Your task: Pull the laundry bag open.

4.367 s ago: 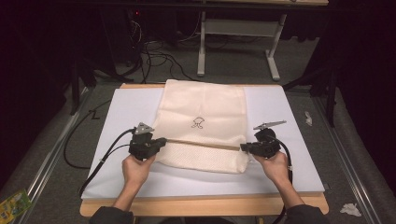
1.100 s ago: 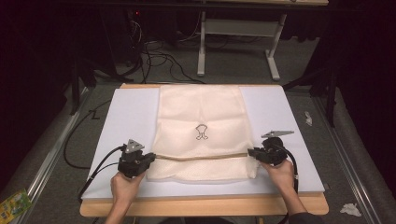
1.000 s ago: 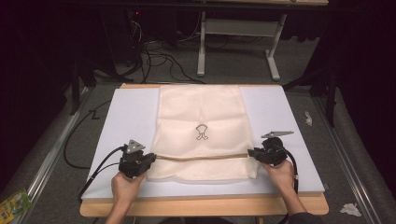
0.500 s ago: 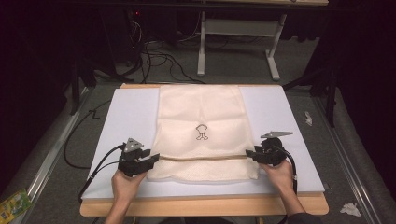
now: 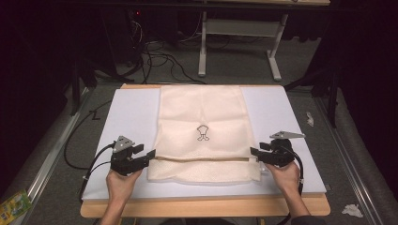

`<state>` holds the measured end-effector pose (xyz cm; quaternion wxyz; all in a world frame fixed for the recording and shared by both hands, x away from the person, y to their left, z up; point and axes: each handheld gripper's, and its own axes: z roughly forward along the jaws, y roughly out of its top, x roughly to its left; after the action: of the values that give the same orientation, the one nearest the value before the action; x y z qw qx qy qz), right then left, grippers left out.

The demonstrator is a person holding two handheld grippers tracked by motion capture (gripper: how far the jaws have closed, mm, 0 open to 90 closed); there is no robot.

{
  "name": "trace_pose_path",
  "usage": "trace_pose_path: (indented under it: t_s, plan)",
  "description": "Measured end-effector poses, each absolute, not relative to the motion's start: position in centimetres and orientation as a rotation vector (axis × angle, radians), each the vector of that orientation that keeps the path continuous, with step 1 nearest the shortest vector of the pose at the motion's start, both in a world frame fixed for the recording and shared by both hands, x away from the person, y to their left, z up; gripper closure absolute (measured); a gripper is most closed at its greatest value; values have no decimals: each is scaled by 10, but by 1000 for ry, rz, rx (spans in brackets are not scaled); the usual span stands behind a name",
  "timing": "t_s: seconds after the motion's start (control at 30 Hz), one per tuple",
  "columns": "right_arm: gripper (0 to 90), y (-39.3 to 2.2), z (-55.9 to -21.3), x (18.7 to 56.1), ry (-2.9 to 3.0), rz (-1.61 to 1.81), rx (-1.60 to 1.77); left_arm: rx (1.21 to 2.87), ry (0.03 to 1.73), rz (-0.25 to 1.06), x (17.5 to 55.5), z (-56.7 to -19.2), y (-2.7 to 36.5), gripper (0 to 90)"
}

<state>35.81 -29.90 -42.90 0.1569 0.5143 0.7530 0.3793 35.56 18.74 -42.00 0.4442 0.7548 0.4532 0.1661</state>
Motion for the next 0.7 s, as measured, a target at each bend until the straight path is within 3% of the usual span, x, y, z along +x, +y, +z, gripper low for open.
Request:
trace_pose_path:
  t_s: [0.7]
  plan:
    - [527,-341,-425,337,1975,1195,1523,1796,1175,510,355,-418,216,437]
